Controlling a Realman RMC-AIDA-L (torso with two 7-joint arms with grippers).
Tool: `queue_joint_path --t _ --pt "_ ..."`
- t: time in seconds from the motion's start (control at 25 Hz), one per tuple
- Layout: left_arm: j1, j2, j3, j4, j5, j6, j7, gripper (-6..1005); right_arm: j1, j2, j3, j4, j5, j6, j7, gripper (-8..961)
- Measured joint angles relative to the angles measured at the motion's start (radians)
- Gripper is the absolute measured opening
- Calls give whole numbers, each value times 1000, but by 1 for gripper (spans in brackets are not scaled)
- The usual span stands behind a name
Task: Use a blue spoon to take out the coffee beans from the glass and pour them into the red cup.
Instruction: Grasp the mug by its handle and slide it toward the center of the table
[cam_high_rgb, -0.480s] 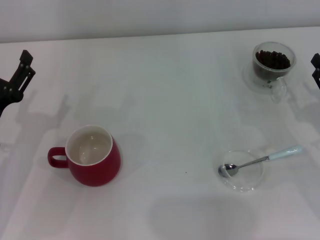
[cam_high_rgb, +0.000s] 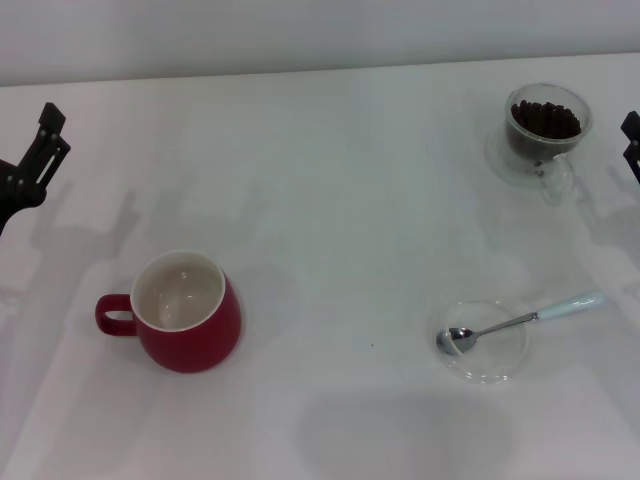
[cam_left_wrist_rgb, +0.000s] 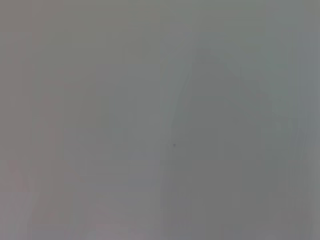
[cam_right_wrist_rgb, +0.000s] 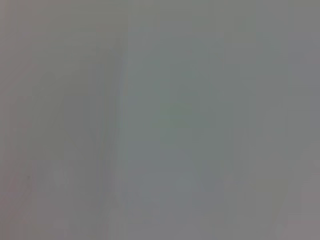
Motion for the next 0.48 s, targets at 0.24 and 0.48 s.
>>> queue_joint_path --t 0.24,0.48 --pt "-6 1 -2 0 0 -4 0 876 0 0 -3 1 0 1 6 486" --pt "-9 2 -3 3 -26 -1 0 877 0 0 -4 1 0 1 10 486"
